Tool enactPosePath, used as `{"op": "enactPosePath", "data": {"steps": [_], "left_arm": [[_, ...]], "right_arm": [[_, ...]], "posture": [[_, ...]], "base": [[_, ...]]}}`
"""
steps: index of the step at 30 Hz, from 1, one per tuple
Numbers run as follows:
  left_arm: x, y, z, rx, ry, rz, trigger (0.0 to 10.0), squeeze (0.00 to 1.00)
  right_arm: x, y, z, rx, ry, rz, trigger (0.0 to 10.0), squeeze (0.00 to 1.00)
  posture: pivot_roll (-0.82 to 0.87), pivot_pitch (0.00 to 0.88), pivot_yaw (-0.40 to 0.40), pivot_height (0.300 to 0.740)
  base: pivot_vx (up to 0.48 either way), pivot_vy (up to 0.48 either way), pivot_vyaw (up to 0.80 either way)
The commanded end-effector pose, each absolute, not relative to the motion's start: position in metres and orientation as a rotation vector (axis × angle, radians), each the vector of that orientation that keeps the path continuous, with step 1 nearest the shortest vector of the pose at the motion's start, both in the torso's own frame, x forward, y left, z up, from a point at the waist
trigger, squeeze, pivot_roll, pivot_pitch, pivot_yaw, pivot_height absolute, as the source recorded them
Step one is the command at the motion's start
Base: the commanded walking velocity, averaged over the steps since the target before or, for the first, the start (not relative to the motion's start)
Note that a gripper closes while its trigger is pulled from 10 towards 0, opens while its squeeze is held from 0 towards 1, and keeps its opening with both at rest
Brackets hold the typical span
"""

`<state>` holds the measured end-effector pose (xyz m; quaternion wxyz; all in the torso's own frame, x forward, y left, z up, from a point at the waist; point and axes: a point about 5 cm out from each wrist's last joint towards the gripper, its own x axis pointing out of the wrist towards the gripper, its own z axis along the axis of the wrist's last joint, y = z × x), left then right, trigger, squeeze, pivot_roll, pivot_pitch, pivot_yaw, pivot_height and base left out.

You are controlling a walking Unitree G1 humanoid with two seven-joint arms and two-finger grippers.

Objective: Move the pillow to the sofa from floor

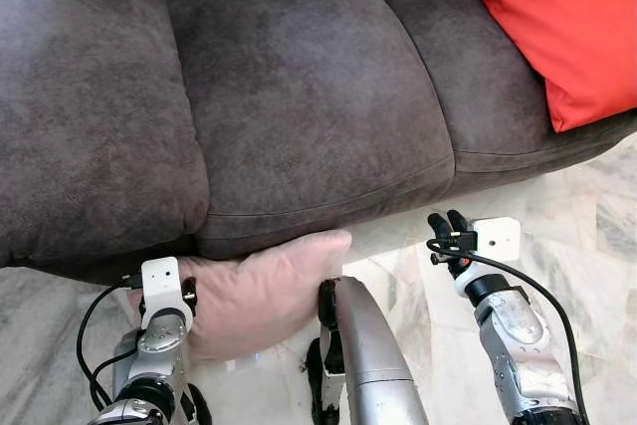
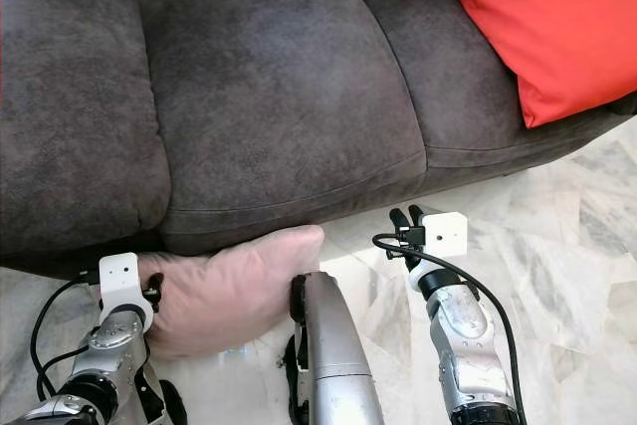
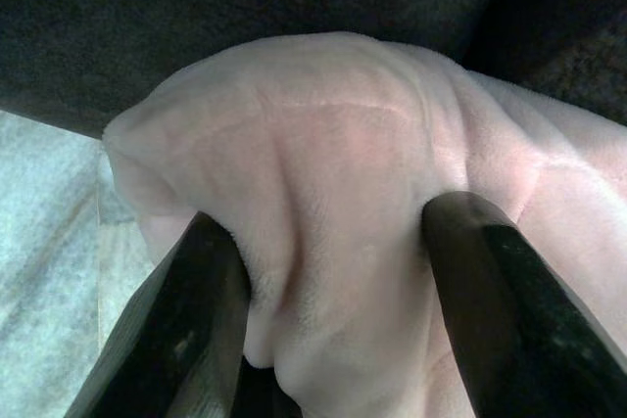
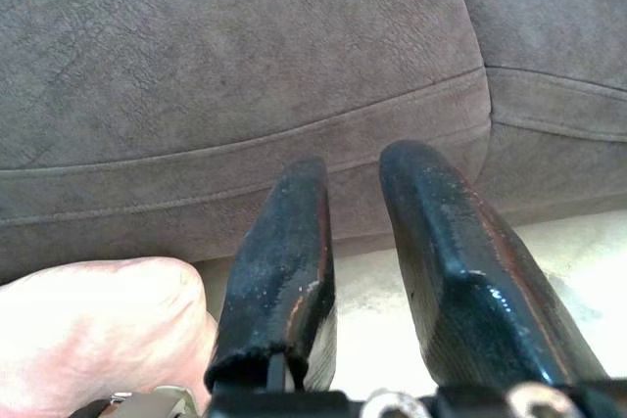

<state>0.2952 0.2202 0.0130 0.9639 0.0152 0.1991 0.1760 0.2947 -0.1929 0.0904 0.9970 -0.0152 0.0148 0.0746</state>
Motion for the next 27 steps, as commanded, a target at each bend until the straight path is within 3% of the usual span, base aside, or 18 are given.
{"op": "enactPosePath", "data": {"steps": [1,27], "left_arm": [[0.2839,0.2148,-0.0005,0.036,0.453,0.352,0.0,0.00],[0.2850,0.2185,0.0021,0.058,0.440,0.354,0.0,0.00]], "right_arm": [[0.2903,-0.1997,0.0886,-0.035,0.046,0.134,10.0,0.00],[0.2980,-0.1927,0.0865,-0.005,0.037,0.124,10.0,0.00]], "posture": [[-0.15,0.326,-0.251,0.546],[-0.12,0.291,-0.213,0.546]], "base": [[0.000,0.000,0.00],[0.000,0.000,0.00]]}}
